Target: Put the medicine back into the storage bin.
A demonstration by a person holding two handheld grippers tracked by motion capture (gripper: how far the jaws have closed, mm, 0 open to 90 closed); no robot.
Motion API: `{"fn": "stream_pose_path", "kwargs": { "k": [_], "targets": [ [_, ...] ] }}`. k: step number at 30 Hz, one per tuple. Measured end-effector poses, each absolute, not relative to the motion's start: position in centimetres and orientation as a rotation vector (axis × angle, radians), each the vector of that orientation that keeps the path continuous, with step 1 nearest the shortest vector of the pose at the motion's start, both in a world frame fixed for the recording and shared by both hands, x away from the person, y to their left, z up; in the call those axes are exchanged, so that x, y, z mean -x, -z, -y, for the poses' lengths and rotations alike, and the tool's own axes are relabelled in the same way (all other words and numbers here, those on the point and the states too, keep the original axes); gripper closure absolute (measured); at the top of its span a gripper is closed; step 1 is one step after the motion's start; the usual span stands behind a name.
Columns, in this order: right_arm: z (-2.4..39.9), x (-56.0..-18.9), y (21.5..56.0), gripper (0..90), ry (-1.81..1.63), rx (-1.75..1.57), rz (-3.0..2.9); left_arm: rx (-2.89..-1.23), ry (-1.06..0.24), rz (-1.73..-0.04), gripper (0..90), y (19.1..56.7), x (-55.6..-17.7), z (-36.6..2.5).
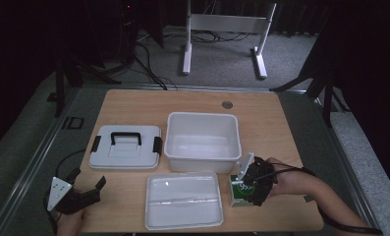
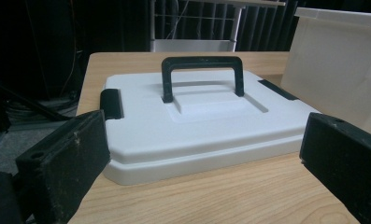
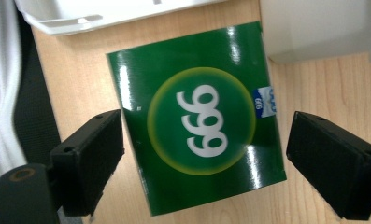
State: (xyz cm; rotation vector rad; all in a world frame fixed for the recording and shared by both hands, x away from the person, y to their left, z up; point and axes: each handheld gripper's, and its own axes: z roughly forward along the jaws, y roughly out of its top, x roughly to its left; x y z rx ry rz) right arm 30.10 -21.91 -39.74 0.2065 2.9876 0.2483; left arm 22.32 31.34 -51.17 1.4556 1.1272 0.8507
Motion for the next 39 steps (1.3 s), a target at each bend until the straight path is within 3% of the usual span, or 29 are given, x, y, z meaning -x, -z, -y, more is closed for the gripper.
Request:
{"fn": "stream_pose_path", "kwargs": {
  "k": [29, 35, 39],
  "targets": [
    [20.4, -31.4, 40.5, 9.4, -0.222, -0.106, -2.938, -1.456, -0.841, -1.128, 1.4, 51.2, -22.3, -31.4],
    [20.2, -32.0, 42.0, 9.3, -0.159, -0.099, -2.978, -1.455, -0.838, -1.129, 1.4, 51.2, -22.3, -31.4],
    [20.5, -32.0, 41.6, 14.9, -0.207, -0.095, -2.989, -1.454, -0.837, -1.130, 1.4, 51.2, -22.4, -31.4]
  ]
}}
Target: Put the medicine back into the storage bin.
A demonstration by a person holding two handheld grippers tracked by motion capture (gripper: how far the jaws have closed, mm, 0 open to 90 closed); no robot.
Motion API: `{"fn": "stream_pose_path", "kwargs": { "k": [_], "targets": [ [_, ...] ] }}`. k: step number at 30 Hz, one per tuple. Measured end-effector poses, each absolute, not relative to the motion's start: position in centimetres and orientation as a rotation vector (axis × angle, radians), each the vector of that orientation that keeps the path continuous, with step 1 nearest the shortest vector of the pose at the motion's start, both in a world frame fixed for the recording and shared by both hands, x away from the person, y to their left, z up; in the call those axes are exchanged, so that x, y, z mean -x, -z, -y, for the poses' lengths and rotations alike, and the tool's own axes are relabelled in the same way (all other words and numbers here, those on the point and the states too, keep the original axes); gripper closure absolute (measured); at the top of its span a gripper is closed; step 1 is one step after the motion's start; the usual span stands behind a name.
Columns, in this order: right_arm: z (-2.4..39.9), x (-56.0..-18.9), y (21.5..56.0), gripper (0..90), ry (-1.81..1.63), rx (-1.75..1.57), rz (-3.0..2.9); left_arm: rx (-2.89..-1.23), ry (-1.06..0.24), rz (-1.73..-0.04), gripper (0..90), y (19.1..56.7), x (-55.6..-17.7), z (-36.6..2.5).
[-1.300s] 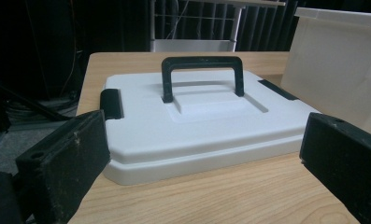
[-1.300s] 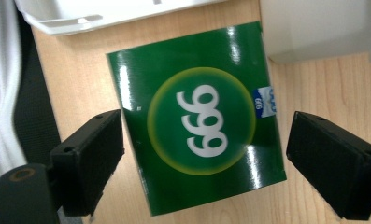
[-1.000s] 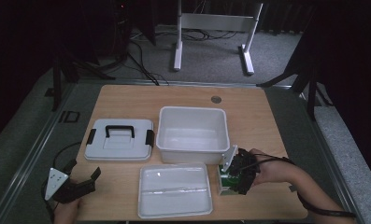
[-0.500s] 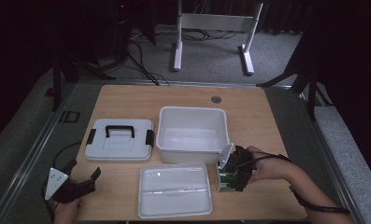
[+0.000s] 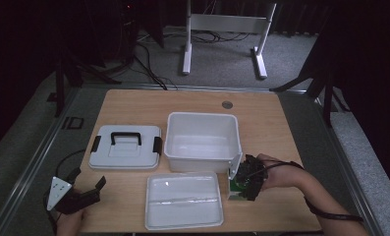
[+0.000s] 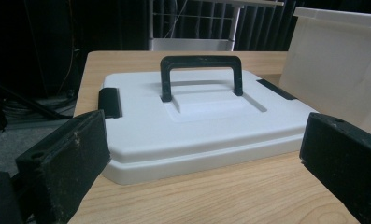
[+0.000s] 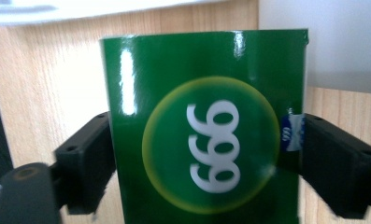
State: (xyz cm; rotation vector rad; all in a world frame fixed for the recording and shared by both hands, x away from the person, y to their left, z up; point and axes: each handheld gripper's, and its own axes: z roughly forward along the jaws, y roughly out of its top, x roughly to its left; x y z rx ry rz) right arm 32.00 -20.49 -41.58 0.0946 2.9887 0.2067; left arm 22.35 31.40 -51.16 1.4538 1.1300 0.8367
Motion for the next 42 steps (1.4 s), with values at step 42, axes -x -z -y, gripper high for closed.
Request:
{"fn": "stream_pose_path", "kwargs": {
  "k": [42],
  "targets": [
    [21.8, -31.8, 27.5, 15.7, -0.318, -0.064, -2.942, -1.457, -0.837, -1.131, 1.4, 51.1, -22.4, -31.4]
  ]
}}
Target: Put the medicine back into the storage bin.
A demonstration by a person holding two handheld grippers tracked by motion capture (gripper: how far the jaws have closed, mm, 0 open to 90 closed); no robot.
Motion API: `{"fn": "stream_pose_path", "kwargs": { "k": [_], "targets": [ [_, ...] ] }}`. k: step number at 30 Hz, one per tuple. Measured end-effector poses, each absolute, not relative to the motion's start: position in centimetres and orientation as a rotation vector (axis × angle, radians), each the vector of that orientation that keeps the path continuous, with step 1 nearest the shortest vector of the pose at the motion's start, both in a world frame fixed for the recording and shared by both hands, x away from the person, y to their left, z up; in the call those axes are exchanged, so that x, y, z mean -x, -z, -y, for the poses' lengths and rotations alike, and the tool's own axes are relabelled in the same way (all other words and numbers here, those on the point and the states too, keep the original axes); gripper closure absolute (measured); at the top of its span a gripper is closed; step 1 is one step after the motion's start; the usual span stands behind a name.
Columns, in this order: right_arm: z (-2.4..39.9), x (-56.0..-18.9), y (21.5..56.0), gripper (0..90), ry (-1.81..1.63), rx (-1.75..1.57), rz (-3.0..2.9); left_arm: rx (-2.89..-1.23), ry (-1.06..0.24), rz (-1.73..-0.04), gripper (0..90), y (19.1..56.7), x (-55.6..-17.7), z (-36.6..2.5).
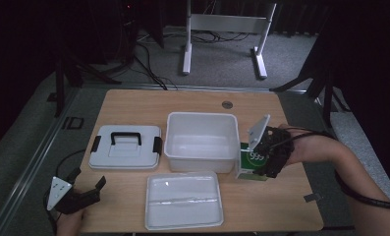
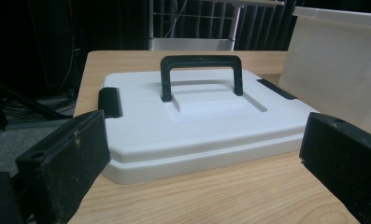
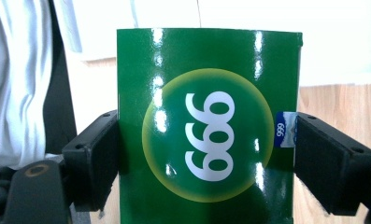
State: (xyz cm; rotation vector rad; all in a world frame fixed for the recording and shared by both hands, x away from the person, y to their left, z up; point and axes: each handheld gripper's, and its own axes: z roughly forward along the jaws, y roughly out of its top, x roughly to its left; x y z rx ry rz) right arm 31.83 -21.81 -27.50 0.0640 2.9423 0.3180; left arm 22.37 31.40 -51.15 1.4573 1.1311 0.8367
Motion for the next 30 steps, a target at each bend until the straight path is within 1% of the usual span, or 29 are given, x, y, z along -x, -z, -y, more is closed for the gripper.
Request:
{"fn": "stream_pose_path", "kwargs": {
  "k": [6, 16, 30],
  "targets": [
    [20.3, -32.4, 26.0, 15.7, -0.346, -0.024, -2.912, -1.458, -0.837, -1.130, 1.4, 51.1, -22.4, -31.4],
    [17.7, -35.5, 24.9, 15.7, -0.348, -0.022, -2.883, -1.457, -0.835, -1.130, 1.4, 51.1, -22.4, -31.4],
    [13.2, -39.7, 26.5, 15.6, -0.329, -0.023, -2.890, -1.456, -0.834, -1.127, 1.4, 51.2, -22.4, -31.4]
  ]
}}
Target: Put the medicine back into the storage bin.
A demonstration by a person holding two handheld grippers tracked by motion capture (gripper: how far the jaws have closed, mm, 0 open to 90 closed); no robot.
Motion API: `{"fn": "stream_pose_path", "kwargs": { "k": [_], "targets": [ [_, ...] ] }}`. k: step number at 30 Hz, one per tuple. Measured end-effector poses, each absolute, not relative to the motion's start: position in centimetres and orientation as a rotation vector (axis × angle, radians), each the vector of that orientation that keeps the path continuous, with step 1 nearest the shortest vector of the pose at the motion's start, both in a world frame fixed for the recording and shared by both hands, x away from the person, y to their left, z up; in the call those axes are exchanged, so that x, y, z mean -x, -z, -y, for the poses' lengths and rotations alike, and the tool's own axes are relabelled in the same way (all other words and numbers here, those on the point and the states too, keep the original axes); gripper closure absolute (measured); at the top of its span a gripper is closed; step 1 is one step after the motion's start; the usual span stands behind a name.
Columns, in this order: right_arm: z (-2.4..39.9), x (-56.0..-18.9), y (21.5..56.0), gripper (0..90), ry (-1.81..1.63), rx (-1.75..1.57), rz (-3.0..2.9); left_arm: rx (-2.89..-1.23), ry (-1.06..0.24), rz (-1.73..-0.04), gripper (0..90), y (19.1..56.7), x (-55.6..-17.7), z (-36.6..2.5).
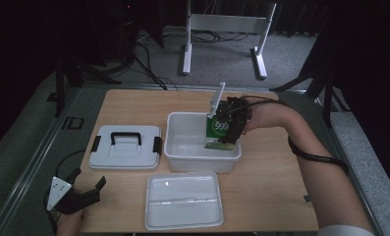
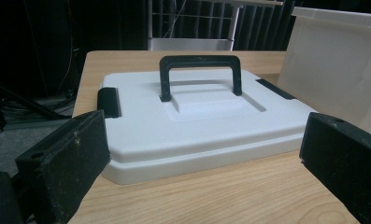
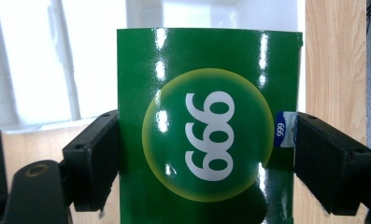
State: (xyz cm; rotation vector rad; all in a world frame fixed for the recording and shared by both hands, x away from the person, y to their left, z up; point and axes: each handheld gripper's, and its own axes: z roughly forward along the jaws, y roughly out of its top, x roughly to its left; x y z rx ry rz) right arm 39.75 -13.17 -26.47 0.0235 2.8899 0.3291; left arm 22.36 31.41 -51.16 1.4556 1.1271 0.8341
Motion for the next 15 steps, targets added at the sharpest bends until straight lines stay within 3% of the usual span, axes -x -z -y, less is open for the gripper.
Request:
{"fn": "stream_pose_path", "kwargs": {
  "k": [15],
  "targets": [
    [9.6, -43.1, 30.9, 15.6, -0.291, -0.058, -2.920, -1.465, -0.842, -1.119, 1.4, 51.2, -22.3, -31.3]
  ]
}}
